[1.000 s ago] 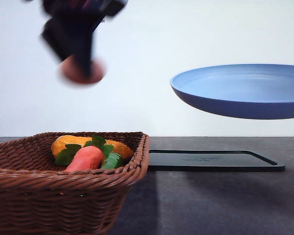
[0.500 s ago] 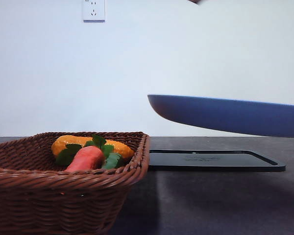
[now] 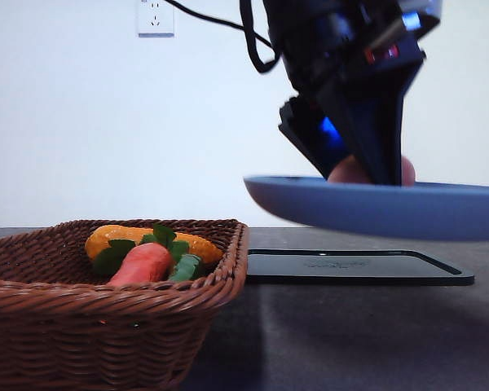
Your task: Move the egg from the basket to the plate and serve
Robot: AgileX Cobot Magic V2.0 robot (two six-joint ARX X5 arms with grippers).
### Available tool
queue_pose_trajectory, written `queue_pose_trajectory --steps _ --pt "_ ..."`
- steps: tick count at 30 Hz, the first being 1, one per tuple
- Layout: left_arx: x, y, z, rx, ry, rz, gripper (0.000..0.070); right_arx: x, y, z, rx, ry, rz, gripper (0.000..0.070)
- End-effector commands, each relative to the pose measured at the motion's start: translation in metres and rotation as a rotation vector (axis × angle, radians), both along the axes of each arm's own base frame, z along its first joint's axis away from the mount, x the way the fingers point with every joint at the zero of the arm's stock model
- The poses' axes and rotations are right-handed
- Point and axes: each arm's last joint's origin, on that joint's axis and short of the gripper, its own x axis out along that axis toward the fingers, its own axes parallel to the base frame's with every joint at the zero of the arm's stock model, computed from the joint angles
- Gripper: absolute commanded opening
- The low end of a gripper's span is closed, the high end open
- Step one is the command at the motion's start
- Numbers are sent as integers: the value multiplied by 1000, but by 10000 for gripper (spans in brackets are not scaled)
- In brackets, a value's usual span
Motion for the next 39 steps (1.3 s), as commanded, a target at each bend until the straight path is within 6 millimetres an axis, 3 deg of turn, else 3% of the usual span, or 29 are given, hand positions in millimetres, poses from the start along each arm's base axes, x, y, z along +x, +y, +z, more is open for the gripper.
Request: queue_pose_trajectory --steps 1,6,13,21,30,35,39 --pt "-1 -8 -6 9 -7 -11 153 3 1 5 12 -31 19 0" --pt "-3 -12 -6 -12 -19 -19 253 3 1 5 12 -30 19 0" --pt "-9 -16 -5 -23 -3 15 485 3 1 5 10 -31 20 0" --pt "-13 -8 16 -66 -5 60 463 4 0 4 -31 -29 -9 0" --pt "-15 48 81 -132 -31 168 442 19 -2 0 -75 -4 -26 0" --pt "-21 91 117 -169 -52 242 442 46 -3 1 -91 6 -21 0" --pt "-30 122 145 -236 -91 297 442 79 -4 6 -124 -6 -24 0"
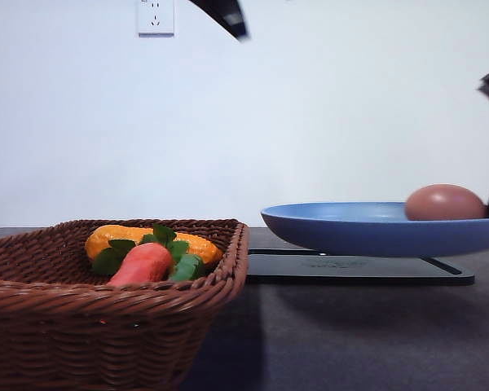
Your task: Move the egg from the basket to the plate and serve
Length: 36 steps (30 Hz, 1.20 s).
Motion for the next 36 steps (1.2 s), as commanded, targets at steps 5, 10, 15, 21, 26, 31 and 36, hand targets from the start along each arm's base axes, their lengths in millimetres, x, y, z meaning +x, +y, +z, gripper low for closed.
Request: queue_pose_trajectory --steps 5,10,15,21,26,31,36 --pt "-15 33 31 -77 -52 64 442 60 -2 9 -26 -38 19 0" --pt "-29 58 45 -103 -65 109 442 109 -2 6 -28 -31 21 0" --pt "-37 74 53 -117 -77 139 441 143 -3 -11 -27 6 22 0" --pt "-39 81 55 -119 -80 154 441 160 -3 -34 -34 37 35 0" --pt "-37 83 55 -100 -102 186 441 162 -4 -42 -70 38 36 0" --pt "-36 83 55 -93 -110 194 441 162 -4 -43 -108 18 52 69" --pt "-35 82 54 -92 -109 195 441 163 -5 -41 -110 10 53 243"
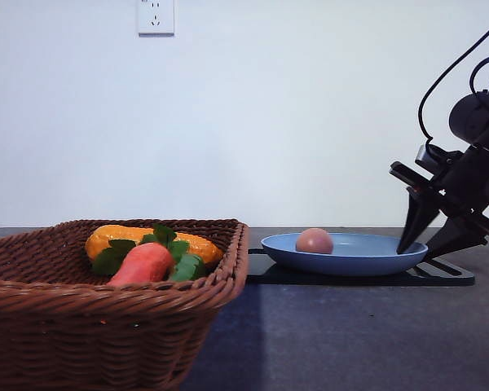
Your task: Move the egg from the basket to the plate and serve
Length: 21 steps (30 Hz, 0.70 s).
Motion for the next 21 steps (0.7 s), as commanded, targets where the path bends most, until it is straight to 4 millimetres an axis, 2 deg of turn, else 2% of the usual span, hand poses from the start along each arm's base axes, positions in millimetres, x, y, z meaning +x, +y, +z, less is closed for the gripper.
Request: queue_pose_trajectory --steps 1,6,9,11,15,21 --pt "3 -4 2 -4 -9 -1 441 5 -1 -3 -14 -9 8 244" --pt "15 -9 -5 65 -31 64 422 3 -8 6 -16 -24 1 244" --pt "27 -12 -11 126 -50 126 351 -3 -13 22 -20 -43 -7 239" --pt "38 -12 -16 159 -60 167 248 -8 -16 37 -23 -68 -15 186" --pt "62 -10 -23 166 -75 236 6 -25 -18 77 -46 -158 -12 5" --pt "97 7 -19 68 -162 381 0 -67 -10 145 -166 -309 -49 0"
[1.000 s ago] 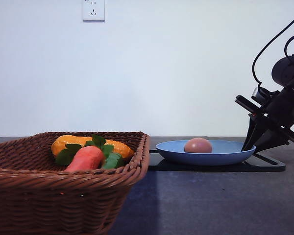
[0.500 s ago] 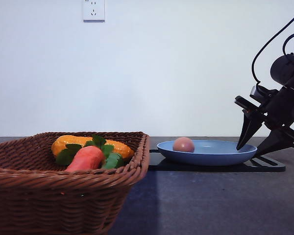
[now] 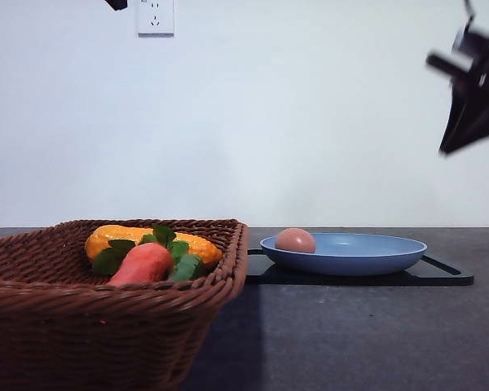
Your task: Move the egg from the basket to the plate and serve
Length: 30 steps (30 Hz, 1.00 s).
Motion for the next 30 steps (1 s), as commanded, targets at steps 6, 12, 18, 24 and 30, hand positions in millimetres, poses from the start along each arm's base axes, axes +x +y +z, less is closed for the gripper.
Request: queue_pose_trajectory --steps 6,12,18,24,30 --pt "10 34 16 -70 -97 141 0 -53 31 61 -165 -203 39 0" --pt "-6 62 24 -169 -142 132 0 -105 64 98 -252 -390 111 0" --pt "-40 78 7 -213 -257 136 0 -146 84 108 -312 -510 137 0" --pt "-91 91 -41 -261 -396 126 0 -170 89 71 -318 -588 127 0" --pt "-135 102 -109 -369 -429 173 0 -183 87 -2 -316 -655 82 0"
